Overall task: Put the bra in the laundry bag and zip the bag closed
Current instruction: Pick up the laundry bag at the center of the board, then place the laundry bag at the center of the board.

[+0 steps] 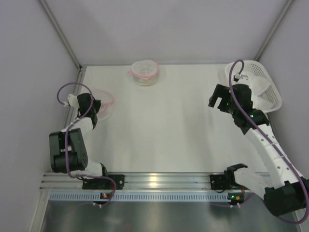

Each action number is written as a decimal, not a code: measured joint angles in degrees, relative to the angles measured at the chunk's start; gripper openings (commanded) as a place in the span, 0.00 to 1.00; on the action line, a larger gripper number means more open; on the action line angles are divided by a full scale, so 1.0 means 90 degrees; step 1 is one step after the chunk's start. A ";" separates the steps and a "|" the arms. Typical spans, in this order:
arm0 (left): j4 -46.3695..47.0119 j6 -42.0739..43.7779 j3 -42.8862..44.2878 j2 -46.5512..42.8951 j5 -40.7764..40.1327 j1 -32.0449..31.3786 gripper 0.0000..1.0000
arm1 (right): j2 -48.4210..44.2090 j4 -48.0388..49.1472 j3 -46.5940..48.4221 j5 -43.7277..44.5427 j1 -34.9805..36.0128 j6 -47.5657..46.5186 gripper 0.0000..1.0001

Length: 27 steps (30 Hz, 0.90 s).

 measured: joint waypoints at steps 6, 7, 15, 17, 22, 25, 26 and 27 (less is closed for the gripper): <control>-0.0350 0.0255 0.0056 -0.1239 0.1100 -0.0534 0.00 | 0.0024 -0.0024 0.0015 0.0131 -0.0015 0.0228 0.99; -0.0486 0.0294 0.0097 -0.1464 0.1166 -0.0780 0.00 | 0.0024 -0.0029 0.0015 0.0143 -0.0032 0.0248 0.99; -0.1205 0.0257 0.0532 -0.2873 0.0884 -0.3716 0.00 | -0.0138 -0.0243 0.0015 0.0189 -0.0512 0.0308 0.99; -0.1639 0.0270 0.0945 -0.2817 0.0738 -0.4248 0.00 | -0.0282 -0.0338 0.0015 0.0185 -0.0639 0.0282 0.99; -0.2453 -0.0177 0.1846 -0.2569 0.0782 -0.5139 0.00 | -0.0772 -0.0636 0.0017 0.0182 -0.0797 0.0117 0.99; -0.2705 -0.0865 0.1848 -0.2647 0.0532 -0.5464 0.00 | -0.1037 -0.0760 0.0017 0.0185 -0.0804 0.0046 0.99; -0.2793 -0.1093 0.1848 -0.2674 0.0389 -0.5591 0.00 | -0.1122 -0.0784 0.0017 0.0182 -0.0804 0.0036 0.99; -0.2851 -0.1328 0.1848 -0.2698 0.0236 -0.5719 0.00 | -0.1183 -0.0806 0.0017 0.0177 -0.0804 0.0034 0.99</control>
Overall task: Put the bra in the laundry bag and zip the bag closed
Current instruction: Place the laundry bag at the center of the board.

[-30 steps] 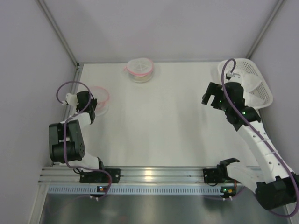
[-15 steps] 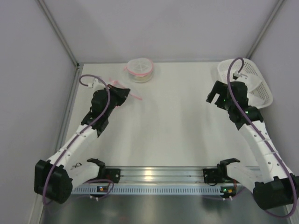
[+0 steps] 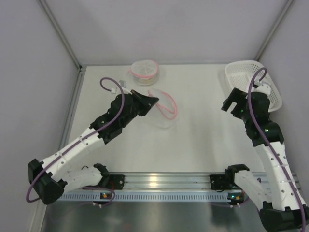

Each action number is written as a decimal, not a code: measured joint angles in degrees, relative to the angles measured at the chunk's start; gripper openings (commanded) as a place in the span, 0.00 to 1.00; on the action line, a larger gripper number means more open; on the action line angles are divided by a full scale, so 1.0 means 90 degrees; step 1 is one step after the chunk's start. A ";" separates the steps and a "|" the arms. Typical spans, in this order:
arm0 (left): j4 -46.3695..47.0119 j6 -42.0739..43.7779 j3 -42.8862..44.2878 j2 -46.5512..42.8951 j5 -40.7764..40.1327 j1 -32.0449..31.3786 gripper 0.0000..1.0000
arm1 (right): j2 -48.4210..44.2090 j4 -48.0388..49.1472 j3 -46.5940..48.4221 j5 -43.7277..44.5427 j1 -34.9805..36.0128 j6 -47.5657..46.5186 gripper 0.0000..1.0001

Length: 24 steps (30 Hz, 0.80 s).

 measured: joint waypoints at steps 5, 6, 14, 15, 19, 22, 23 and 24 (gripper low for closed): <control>-0.0022 -0.1460 -0.0070 -0.0141 -0.0549 -0.0362 0.00 | -0.0068 -0.0061 -0.0019 -0.0121 0.0000 0.0027 0.99; -0.0010 -0.1739 -0.0163 -0.0163 -0.0653 -0.0359 0.00 | -0.0066 -0.0070 -0.0022 -0.0158 0.0000 0.0034 0.99; -0.0151 -0.3592 -0.1802 -0.0158 -0.1792 -0.0355 0.00 | 0.0046 -0.0085 -0.0066 -0.0389 0.0000 0.0032 0.99; -0.0211 -0.3696 -0.1906 -0.0160 -0.2011 -0.0355 0.06 | 0.0073 -0.0083 -0.0066 -0.0413 0.0000 0.0029 0.99; -0.0364 -0.3796 -0.1991 -0.0316 -0.2922 -0.0347 0.22 | 0.0223 -0.0073 -0.0073 -0.0539 0.0000 0.0027 0.99; -0.0503 -0.3847 -0.1953 -0.0612 -0.3682 -0.0262 0.52 | 0.0323 -0.0044 -0.0114 -0.0627 0.0000 0.0029 0.99; -0.0568 -0.3832 -0.1919 -0.0675 -0.3854 -0.0199 0.68 | 0.0359 -0.0022 -0.0138 -0.0658 0.0000 0.0029 0.99; -0.0610 -0.3849 -0.1880 -0.0719 -0.4029 -0.0102 0.77 | 0.0401 -0.0032 -0.0146 -0.0692 0.0000 0.0029 0.99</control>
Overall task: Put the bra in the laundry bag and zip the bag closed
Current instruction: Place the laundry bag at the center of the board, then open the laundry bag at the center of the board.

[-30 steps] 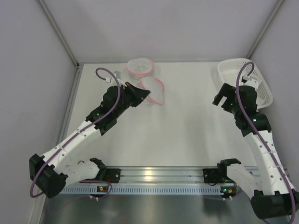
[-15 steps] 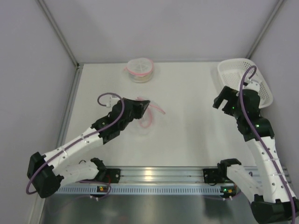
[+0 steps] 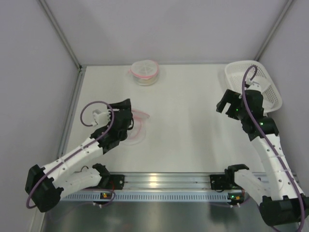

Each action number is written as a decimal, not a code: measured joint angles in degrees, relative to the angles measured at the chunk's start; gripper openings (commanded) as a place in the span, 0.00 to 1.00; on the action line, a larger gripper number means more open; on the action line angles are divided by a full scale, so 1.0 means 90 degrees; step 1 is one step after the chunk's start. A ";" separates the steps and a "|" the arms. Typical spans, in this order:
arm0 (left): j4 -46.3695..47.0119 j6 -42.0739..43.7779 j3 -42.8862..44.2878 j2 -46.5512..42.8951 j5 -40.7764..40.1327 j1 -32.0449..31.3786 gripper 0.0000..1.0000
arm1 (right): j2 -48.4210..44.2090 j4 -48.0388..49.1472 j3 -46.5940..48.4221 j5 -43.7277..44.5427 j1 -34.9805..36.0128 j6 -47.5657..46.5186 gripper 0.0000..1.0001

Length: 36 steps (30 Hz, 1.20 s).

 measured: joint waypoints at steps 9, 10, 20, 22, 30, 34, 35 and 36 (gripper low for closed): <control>-0.0367 0.0750 0.1474 0.1588 -0.0002 0.1826 0.91 | 0.0245 0.0005 -0.0002 -0.0124 0.0000 -0.0012 0.99; -0.0352 0.1073 0.1761 0.2008 0.0304 0.2215 0.91 | 0.0236 0.0005 -0.0002 -0.0131 0.0000 -0.0012 0.99; -0.0712 0.5523 0.2424 0.2586 0.3395 0.3757 0.89 | -0.0158 -0.0041 -0.0019 0.0095 0.0000 -0.0066 0.99; -0.0908 0.6516 0.2397 0.1914 0.4201 0.3742 0.89 | -0.0202 -0.0024 -0.0097 0.0104 0.0000 -0.0068 0.99; -0.1965 0.9505 0.2909 0.0629 0.5581 0.2380 0.88 | 0.0104 -0.0032 -0.0423 0.0005 0.0000 -0.0107 0.99; -0.2433 1.0304 0.2963 0.1396 0.4942 0.0984 0.87 | 0.0080 -0.0022 -0.0423 -0.0019 0.0000 -0.0163 0.99; -0.2521 1.0448 0.2965 0.1751 0.4702 0.0750 0.85 | 0.0066 -0.0022 -0.0423 -0.0024 0.0000 -0.0175 0.99; -0.2620 1.0574 0.2968 0.2127 0.4447 0.0544 0.85 | 0.0036 -0.0022 -0.0423 -0.0022 0.0000 -0.0175 0.99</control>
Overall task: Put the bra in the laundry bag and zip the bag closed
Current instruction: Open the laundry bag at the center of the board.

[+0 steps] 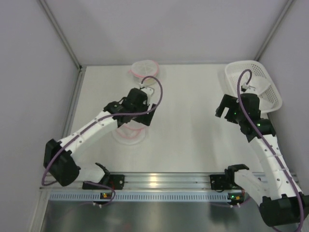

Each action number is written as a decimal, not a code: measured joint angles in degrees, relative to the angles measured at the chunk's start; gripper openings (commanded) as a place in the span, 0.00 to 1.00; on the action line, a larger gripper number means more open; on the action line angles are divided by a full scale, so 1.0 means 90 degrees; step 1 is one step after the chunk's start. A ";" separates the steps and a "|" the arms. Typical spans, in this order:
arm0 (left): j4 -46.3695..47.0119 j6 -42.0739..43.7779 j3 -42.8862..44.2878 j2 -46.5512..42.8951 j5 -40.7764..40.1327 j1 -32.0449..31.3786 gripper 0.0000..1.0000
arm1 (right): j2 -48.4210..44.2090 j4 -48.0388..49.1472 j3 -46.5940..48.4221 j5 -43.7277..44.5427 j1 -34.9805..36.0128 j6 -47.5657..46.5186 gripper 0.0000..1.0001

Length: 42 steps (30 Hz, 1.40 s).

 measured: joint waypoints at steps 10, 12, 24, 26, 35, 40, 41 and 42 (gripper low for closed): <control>-0.0415 0.0724 0.0427 0.1656 -0.1889 -0.1333 0.75 | -0.0498 -0.0029 -0.0036 0.0153 0.0000 0.0000 1.00; -0.0403 0.0874 0.0464 0.1846 -0.2123 -0.1569 0.74 | -0.0517 -0.0029 -0.0036 0.0177 0.0000 0.0000 0.99; -0.0418 0.1066 0.0457 0.2905 -0.2985 -0.1795 0.59 | -0.0707 -0.0092 -0.0036 0.0476 0.0000 0.0000 0.99; -0.0413 0.1066 0.0457 0.3084 -0.3167 -0.1795 0.58 | -0.0714 -0.0104 -0.0036 0.0486 0.0000 0.0000 0.99; -0.0328 0.1090 0.0238 0.3640 -0.3895 -0.1795 0.06 | -0.0733 -0.0134 -0.0036 0.0491 0.0000 0.0002 0.99; -0.0274 0.1052 0.0226 0.3628 -0.4099 -0.1795 0.00 | -0.0767 -0.0143 -0.0036 0.0517 0.0000 0.0005 0.99; -0.0279 0.1027 0.0243 0.3606 -0.4065 -0.1795 0.00 | -0.0772 -0.0143 -0.0034 0.0529 0.0000 0.0005 0.99; -0.0301 0.0964 0.0296 0.3558 -0.3912 -0.1795 0.00 | -0.0772 -0.0143 -0.0034 0.0537 0.0000 0.0007 0.99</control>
